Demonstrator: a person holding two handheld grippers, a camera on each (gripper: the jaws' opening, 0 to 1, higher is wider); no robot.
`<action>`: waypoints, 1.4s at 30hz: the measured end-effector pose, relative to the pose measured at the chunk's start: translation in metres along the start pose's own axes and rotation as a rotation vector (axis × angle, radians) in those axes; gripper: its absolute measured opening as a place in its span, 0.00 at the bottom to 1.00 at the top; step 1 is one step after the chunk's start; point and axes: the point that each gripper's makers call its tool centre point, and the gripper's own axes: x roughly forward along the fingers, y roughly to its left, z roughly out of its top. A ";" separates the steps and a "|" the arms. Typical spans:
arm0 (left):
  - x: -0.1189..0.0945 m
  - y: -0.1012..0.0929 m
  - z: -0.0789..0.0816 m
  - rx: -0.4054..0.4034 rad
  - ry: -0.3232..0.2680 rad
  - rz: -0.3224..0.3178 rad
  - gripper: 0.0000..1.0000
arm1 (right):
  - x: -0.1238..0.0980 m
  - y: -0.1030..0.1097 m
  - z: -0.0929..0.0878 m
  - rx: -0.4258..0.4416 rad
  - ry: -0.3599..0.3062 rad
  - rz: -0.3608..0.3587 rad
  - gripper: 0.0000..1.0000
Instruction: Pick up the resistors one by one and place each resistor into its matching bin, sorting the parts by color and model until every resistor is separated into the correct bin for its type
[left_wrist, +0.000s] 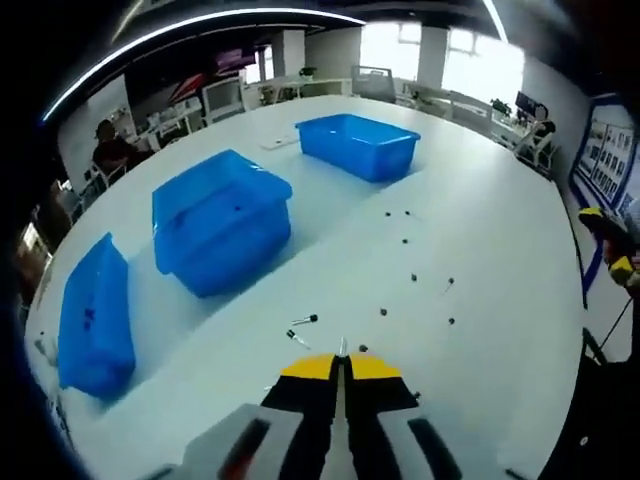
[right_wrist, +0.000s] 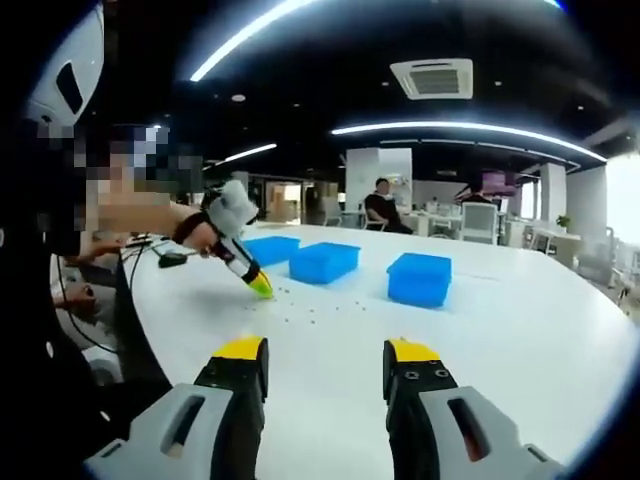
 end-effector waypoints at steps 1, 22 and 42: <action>-0.004 -0.001 0.006 -0.021 -0.047 -0.014 0.06 | 0.001 0.001 0.000 0.000 0.001 0.003 0.47; -0.159 0.016 0.063 -0.198 -0.944 0.020 0.06 | 0.014 0.016 0.020 -0.042 -0.013 0.033 0.47; -0.103 0.080 0.177 -0.131 -0.925 0.142 0.06 | 0.002 0.011 0.019 -0.033 -0.016 -0.009 0.47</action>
